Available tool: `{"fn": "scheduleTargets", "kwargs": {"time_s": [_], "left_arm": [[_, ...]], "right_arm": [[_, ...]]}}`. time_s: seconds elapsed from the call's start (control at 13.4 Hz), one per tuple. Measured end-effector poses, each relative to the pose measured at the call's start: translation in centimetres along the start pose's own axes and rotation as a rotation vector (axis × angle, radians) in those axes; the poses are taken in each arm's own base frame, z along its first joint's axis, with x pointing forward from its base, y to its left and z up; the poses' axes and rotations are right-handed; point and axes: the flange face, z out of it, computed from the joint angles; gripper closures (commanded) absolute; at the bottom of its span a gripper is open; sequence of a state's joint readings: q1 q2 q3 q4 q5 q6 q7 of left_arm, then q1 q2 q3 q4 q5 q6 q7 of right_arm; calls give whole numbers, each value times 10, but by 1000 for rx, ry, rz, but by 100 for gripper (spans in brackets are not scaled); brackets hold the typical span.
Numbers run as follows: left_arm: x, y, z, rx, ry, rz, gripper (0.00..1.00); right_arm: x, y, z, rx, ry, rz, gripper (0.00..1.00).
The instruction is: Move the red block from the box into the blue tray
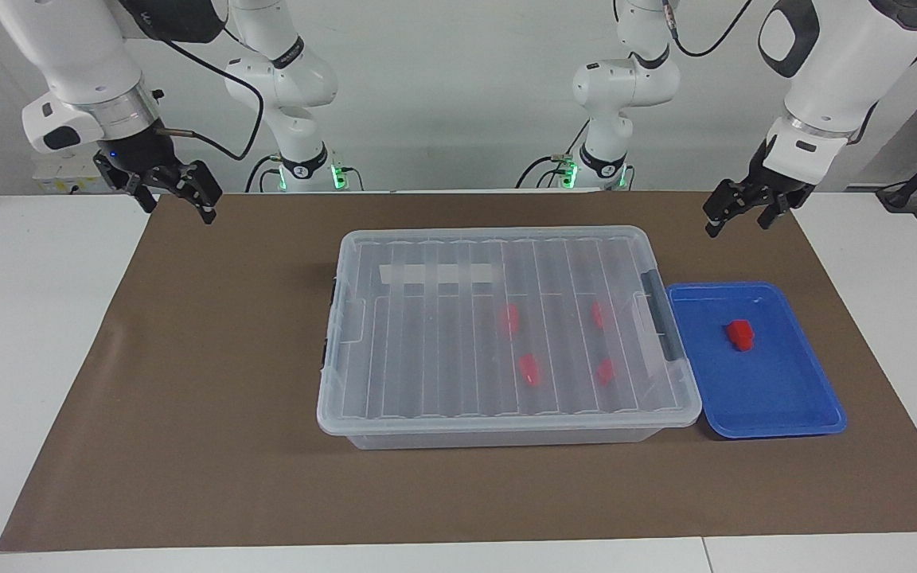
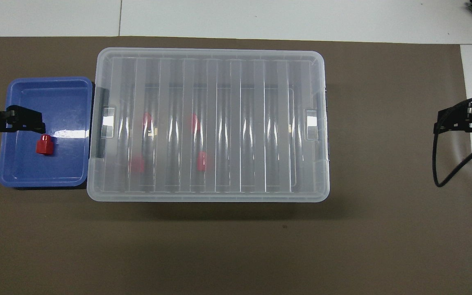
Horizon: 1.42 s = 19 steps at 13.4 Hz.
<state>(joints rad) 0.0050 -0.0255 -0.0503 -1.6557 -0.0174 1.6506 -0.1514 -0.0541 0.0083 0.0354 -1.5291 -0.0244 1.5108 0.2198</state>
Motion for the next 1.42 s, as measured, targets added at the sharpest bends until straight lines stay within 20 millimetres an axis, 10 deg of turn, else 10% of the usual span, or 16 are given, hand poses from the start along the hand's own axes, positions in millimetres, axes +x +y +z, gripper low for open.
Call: {"fn": "scheduleTargets", "kwargs": {"time_s": [1.42], "left_arm": [[0, 0, 0, 0, 0, 0, 0]], "right_arm": [[-5, -9, 10, 27, -12, -13, 0]]}}
